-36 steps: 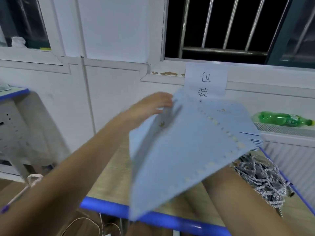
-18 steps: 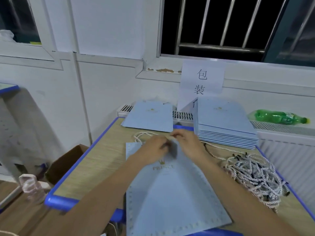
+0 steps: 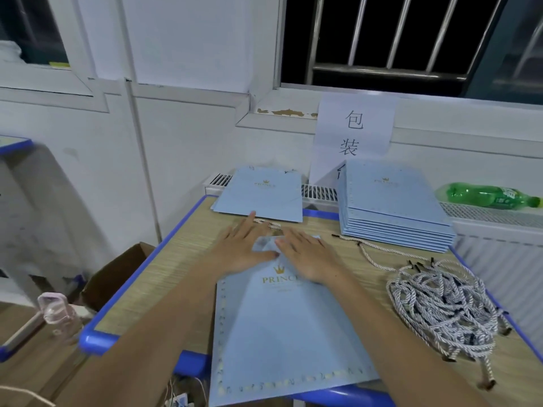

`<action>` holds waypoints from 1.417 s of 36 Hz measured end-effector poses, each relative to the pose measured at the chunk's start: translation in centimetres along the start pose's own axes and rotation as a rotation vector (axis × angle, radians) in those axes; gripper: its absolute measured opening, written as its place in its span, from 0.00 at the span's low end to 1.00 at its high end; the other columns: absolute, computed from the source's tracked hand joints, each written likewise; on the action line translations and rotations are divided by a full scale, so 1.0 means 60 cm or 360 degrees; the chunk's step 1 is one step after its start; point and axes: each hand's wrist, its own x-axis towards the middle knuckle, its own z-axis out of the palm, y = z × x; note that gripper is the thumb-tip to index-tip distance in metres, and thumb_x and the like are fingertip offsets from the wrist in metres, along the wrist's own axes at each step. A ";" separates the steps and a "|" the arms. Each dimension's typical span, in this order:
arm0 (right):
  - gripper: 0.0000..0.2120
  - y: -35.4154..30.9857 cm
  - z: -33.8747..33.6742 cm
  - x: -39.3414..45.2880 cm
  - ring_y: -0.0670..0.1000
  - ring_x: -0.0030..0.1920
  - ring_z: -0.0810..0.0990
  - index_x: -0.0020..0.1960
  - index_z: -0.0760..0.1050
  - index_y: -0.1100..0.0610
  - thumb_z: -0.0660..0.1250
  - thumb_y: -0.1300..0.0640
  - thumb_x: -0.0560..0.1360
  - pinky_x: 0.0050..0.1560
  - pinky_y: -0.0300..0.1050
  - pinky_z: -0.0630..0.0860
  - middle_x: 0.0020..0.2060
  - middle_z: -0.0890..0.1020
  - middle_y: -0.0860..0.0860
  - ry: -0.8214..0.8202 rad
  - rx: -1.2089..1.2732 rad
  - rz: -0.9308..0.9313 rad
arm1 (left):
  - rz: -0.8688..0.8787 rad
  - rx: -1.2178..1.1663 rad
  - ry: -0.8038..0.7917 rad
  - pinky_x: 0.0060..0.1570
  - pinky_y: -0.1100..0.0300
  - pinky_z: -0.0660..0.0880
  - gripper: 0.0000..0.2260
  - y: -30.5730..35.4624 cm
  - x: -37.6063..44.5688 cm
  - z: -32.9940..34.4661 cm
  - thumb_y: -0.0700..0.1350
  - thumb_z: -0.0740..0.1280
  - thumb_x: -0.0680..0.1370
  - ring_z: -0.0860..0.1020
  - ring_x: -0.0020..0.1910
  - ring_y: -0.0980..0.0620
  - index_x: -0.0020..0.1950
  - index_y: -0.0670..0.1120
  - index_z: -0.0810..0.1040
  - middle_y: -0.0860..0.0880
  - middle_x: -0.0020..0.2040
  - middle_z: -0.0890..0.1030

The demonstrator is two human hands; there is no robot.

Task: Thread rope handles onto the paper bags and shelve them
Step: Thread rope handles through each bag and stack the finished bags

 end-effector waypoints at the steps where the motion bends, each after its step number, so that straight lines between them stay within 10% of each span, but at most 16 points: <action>1: 0.26 0.000 -0.008 -0.006 0.47 0.77 0.48 0.78 0.47 0.49 0.44 0.43 0.82 0.75 0.48 0.44 0.77 0.49 0.46 0.0047 0.0212 -0.0019 | 0.0061 -0.0109 0.0135 0.75 0.55 0.44 0.35 -0.006 -0.003 0.001 0.60 0.63 0.76 0.40 0.76 0.55 0.78 0.54 0.50 0.55 0.77 0.39; 4: 0.23 0.013 -0.024 -0.032 0.48 0.75 0.56 0.76 0.55 0.52 0.52 0.49 0.82 0.68 0.37 0.51 0.76 0.55 0.48 0.0240 0.0741 -0.0115 | 0.0083 -0.0111 0.0583 0.70 0.59 0.55 0.33 -0.017 -0.019 -0.001 0.56 0.66 0.77 0.53 0.76 0.50 0.76 0.45 0.57 0.49 0.78 0.50; 8: 0.22 0.061 -0.025 -0.050 0.57 0.64 0.67 0.64 0.68 0.60 0.61 0.46 0.78 0.57 0.44 0.64 0.63 0.71 0.56 0.0458 0.0101 0.0194 | -0.0310 0.0255 0.0812 0.49 0.51 0.70 0.36 -0.020 -0.058 -0.020 0.68 0.55 0.70 0.75 0.54 0.39 0.54 0.35 0.76 0.38 0.54 0.75; 14: 0.27 0.080 -0.020 -0.078 0.51 0.35 0.72 0.29 0.66 0.56 0.60 0.33 0.72 0.33 0.43 0.65 0.31 0.71 0.50 0.0337 0.0244 0.0356 | -0.0501 0.0284 -0.0083 0.63 0.55 0.65 0.36 -0.018 -0.112 -0.039 0.73 0.54 0.71 0.66 0.63 0.46 0.59 0.43 0.69 0.47 0.54 0.67; 18: 0.16 0.069 -0.035 -0.080 0.50 0.45 0.81 0.45 0.79 0.57 0.64 0.44 0.75 0.45 0.45 0.75 0.45 0.83 0.51 0.0211 0.0674 0.0343 | -0.0465 -0.0397 -0.0220 0.65 0.51 0.68 0.28 -0.022 -0.120 -0.055 0.61 0.67 0.70 0.70 0.65 0.48 0.67 0.52 0.70 0.50 0.62 0.74; 22: 0.06 0.055 -0.084 -0.090 0.39 0.32 0.78 0.41 0.74 0.52 0.64 0.57 0.78 0.32 0.31 0.72 0.31 0.81 0.42 0.0161 0.1251 0.0240 | -0.0391 -0.0929 -0.0151 0.41 0.53 0.79 0.14 -0.013 -0.128 -0.097 0.41 0.66 0.76 0.81 0.43 0.47 0.59 0.54 0.73 0.46 0.51 0.82; 25: 0.10 0.043 -0.121 -0.089 0.51 0.53 0.79 0.57 0.75 0.53 0.64 0.58 0.76 0.59 0.49 0.75 0.51 0.80 0.50 0.0197 0.1425 0.0200 | -0.0286 -0.1049 -0.0043 0.36 0.55 0.76 0.19 0.000 -0.117 -0.124 0.34 0.62 0.78 0.78 0.40 0.46 0.60 0.57 0.71 0.43 0.50 0.83; 28: 0.11 0.037 -0.148 -0.090 0.53 0.58 0.76 0.51 0.79 0.48 0.62 0.60 0.76 0.68 0.55 0.67 0.54 0.81 0.50 0.0172 0.1766 0.0116 | -0.0288 -0.1280 0.0167 0.38 0.58 0.77 0.17 -0.007 -0.090 -0.147 0.36 0.61 0.80 0.81 0.41 0.49 0.64 0.54 0.72 0.47 0.52 0.84; 33: 0.11 0.027 -0.168 -0.090 0.50 0.56 0.78 0.56 0.78 0.49 0.65 0.57 0.75 0.59 0.52 0.74 0.59 0.80 0.48 -0.0026 0.2046 0.0045 | -0.0432 -0.1616 0.0565 0.37 0.56 0.75 0.18 -0.001 -0.059 -0.183 0.39 0.64 0.79 0.80 0.41 0.47 0.69 0.41 0.69 0.46 0.45 0.81; 37: 0.20 0.017 -0.153 -0.103 0.53 0.48 0.83 0.59 0.77 0.57 0.67 0.55 0.67 0.47 0.49 0.80 0.55 0.83 0.53 -0.0333 0.2291 -0.0004 | -0.0486 -0.1652 0.0534 0.26 0.65 0.75 0.08 -0.017 -0.032 -0.198 0.41 0.65 0.79 0.80 0.27 0.53 0.45 0.42 0.82 0.49 0.29 0.82; 41: 0.13 0.000 -0.131 -0.085 0.52 0.42 0.85 0.54 0.79 0.63 0.67 0.67 0.69 0.37 0.43 0.82 0.46 0.85 0.56 -0.0113 0.2372 0.0014 | -0.0540 -0.1773 0.0363 0.39 0.60 0.77 0.15 -0.022 -0.002 -0.204 0.46 0.63 0.80 0.82 0.40 0.46 0.60 0.36 0.77 0.46 0.36 0.84; 44: 0.09 -0.008 -0.148 -0.045 0.47 0.35 0.84 0.51 0.78 0.62 0.65 0.70 0.73 0.30 0.38 0.78 0.39 0.85 0.52 0.0181 0.2481 0.0110 | -0.0452 -0.1927 0.0366 0.23 0.69 0.71 0.14 -0.016 0.023 -0.219 0.41 0.58 0.81 0.77 0.22 0.55 0.39 0.39 0.77 0.51 0.23 0.78; 47: 0.09 -0.009 -0.185 0.013 0.48 0.39 0.83 0.53 0.78 0.62 0.65 0.69 0.74 0.36 0.40 0.81 0.41 0.84 0.51 0.0389 0.2451 0.0066 | -0.0295 -0.2149 0.0359 0.29 0.68 0.73 0.22 -0.018 0.051 -0.241 0.37 0.57 0.80 0.78 0.25 0.55 0.28 0.40 0.80 0.45 0.32 0.81; 51: 0.06 -0.013 -0.228 0.084 0.47 0.40 0.81 0.48 0.78 0.59 0.65 0.67 0.75 0.32 0.36 0.79 0.40 0.83 0.49 0.0530 0.2361 -0.0030 | -0.0103 -0.2164 0.0501 0.40 0.67 0.78 0.14 -0.024 0.090 -0.269 0.30 0.54 0.77 0.82 0.39 0.53 0.45 0.35 0.79 0.42 0.45 0.83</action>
